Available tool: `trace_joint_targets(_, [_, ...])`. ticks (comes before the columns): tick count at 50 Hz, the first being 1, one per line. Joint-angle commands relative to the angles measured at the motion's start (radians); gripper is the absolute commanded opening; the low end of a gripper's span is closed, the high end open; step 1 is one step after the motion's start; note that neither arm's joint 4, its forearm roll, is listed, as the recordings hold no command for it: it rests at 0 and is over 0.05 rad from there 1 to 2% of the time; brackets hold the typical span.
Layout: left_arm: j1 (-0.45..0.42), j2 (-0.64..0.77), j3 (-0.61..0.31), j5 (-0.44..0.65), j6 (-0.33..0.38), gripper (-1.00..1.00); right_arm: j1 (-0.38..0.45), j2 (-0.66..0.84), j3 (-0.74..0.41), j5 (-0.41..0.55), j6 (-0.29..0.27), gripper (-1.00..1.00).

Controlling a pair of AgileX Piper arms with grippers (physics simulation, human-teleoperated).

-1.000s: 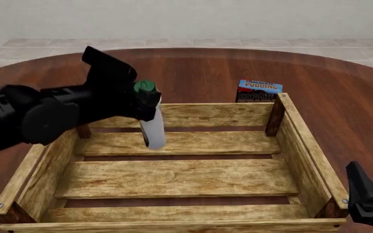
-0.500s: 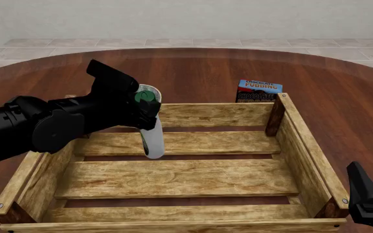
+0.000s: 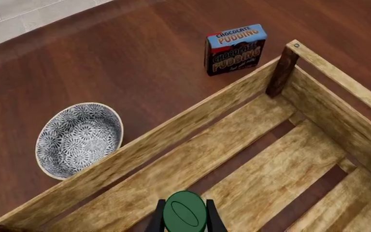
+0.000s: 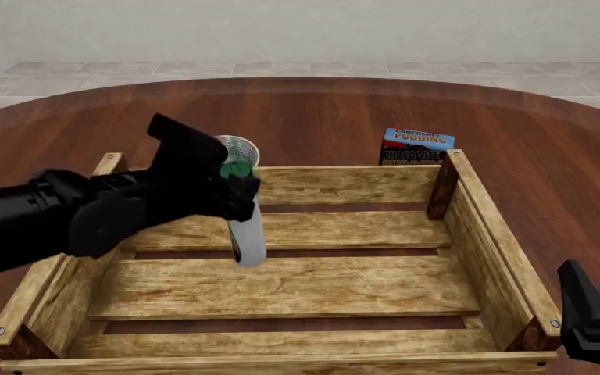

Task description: Pick up the salad dressing and put it in the tray.

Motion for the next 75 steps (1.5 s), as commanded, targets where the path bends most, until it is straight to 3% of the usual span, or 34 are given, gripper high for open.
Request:
trace_joint_targets(1, [0.001,0.019,0.009,-0.023,-0.001,-1.00,0.000,-0.004,0.000,0.004,0.000,1.00])
trace_joint_targets(19, [0.000,0.050,0.041,-0.062,-0.026,-1.00,-0.002,-0.003,0.000,0.002,0.003,1.00])
trace_joint_targets(44, [0.010,0.100,0.089,-0.120,0.002,-1.00,-0.007,-0.013,0.000,0.010,0.009,1.00])
trace_joint_targets(75, [0.016,0.115,0.120,-0.149,-0.017,-1.00,-0.010,-0.018,0.000,0.014,0.012,1.00])
